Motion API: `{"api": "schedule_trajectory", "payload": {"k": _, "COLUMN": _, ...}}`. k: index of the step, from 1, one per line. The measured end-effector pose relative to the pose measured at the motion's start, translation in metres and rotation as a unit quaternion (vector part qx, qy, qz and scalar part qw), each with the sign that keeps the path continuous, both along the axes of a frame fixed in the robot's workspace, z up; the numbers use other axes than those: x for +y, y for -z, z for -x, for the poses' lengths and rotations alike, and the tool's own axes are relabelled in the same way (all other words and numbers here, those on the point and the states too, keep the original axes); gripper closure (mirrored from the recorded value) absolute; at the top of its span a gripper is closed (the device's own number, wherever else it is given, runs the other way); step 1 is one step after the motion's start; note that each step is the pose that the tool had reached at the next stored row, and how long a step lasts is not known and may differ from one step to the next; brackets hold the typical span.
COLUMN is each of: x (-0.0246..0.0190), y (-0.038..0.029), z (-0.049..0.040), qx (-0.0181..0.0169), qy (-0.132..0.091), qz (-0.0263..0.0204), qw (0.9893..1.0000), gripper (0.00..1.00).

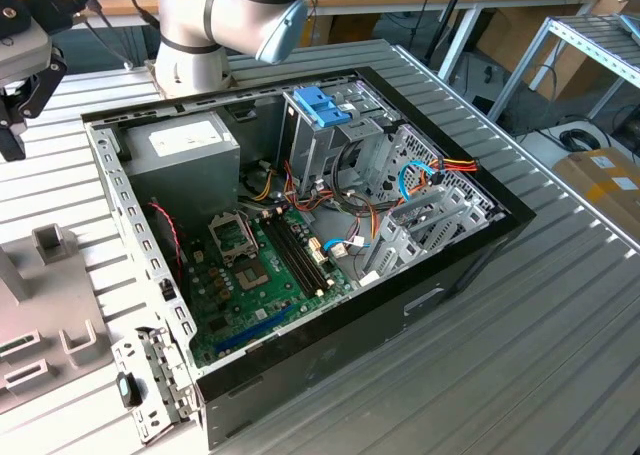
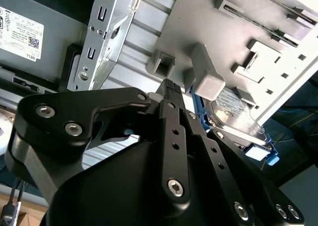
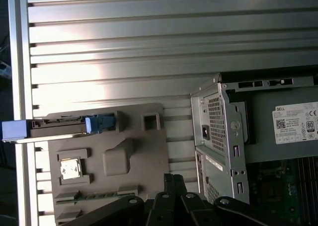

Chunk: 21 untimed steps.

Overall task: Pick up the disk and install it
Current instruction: 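Reach for the disk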

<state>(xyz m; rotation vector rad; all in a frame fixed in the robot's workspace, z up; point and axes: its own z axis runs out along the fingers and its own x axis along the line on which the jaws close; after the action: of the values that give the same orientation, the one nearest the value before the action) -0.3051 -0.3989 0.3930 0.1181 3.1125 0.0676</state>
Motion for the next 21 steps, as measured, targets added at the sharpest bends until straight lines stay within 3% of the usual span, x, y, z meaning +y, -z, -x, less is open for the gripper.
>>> {"api": "schedule_trajectory", "payload": {"k": 21, "x": 0.0000, "y": 0.0000, "z": 0.0073, "qx": 0.0000, "qy": 0.000, "qz": 0.0000, "qw": 1.0000, "gripper": 0.89}}
